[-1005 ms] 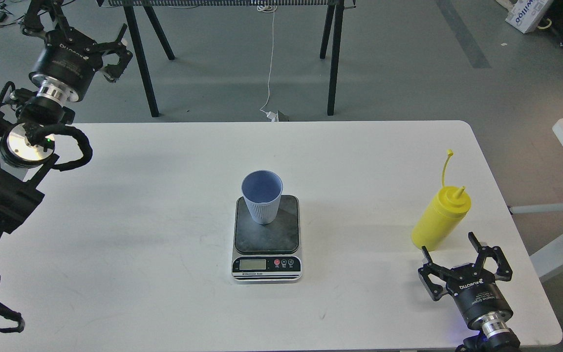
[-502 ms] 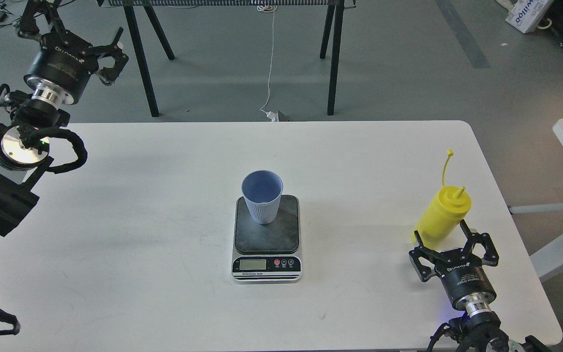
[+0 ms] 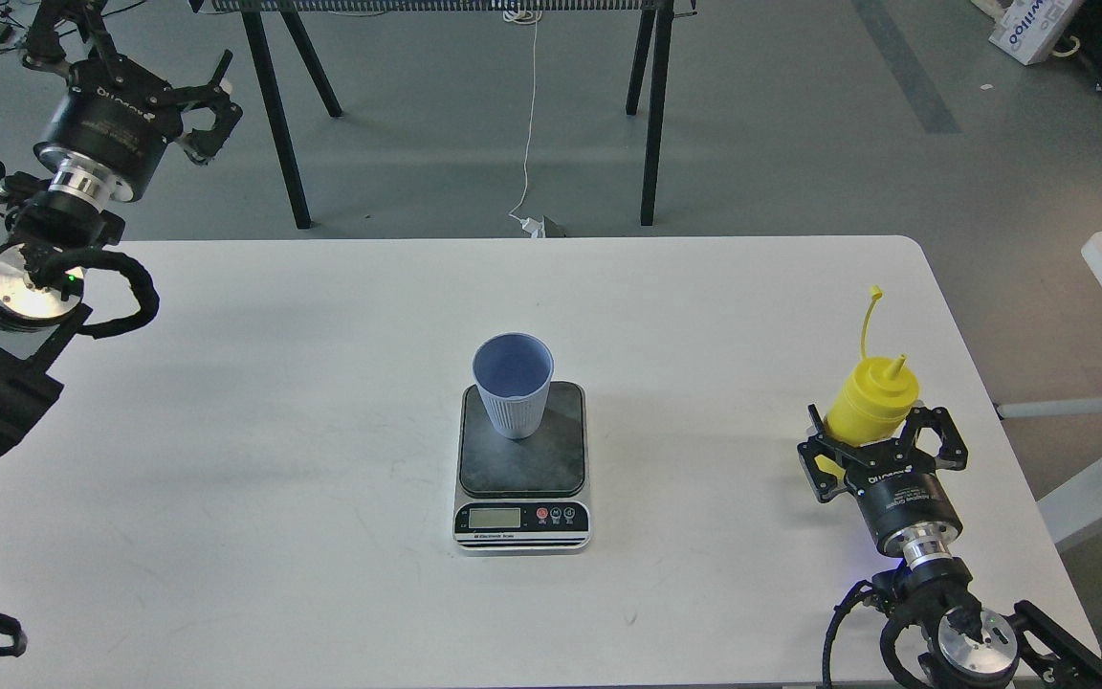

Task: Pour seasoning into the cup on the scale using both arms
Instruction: 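Lift the yellow bottle and carry it toward the cup, then tilt the yellow bottle nozzle-down into the blue cup to pour, then turn the bottle upright and lower it back onto the table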

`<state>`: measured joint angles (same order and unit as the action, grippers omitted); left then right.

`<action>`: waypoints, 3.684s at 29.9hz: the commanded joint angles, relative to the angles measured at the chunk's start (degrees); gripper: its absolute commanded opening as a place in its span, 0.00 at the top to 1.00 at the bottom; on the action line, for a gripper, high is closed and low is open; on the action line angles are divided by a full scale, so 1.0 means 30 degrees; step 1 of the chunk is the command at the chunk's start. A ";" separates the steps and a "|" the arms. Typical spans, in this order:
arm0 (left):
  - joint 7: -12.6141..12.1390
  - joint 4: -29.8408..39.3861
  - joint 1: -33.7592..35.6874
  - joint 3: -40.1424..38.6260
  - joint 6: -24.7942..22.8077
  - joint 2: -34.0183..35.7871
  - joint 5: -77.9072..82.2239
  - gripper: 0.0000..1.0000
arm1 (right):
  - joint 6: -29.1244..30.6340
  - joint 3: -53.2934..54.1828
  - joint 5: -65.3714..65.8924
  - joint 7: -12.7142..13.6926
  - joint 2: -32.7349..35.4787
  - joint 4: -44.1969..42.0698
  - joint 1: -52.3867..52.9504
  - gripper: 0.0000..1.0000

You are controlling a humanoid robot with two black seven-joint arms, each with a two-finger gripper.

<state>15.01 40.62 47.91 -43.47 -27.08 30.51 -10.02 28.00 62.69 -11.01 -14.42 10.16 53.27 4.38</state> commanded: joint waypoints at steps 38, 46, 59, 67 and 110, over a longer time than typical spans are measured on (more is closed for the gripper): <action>-0.1781 0.0905 0.0113 -0.0098 0.1058 0.0757 0.0145 0.00 | -0.6548 -1.7812 1.1401 0.0413 0.2241 0.0524 2.1944 0.68; -0.1722 0.0905 0.0084 -0.0362 0.0911 0.0846 0.0087 0.00 | -0.8862 -2.3674 1.5939 0.0413 -0.1624 -0.1435 2.4115 0.68; -0.1722 0.0905 0.0113 -0.0509 0.0677 0.0905 0.0087 0.00 | -1.0213 -2.7721 1.9810 0.0355 -0.3388 -0.3812 2.5287 0.68; -0.1692 0.0905 0.0113 -0.0538 0.0677 0.0905 0.0058 0.00 | -1.0212 -2.7898 1.9841 0.0237 -0.3388 -0.3519 2.5376 0.68; -0.1692 0.0963 0.0230 -0.0597 0.0765 0.0905 0.0087 0.00 | -0.5470 -1.0942 0.3765 0.0501 1.1553 0.7671 1.1849 0.68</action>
<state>9.93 43.47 48.72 -45.33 -24.59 33.43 -9.84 7.93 23.37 6.73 -13.05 44.01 74.72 46.98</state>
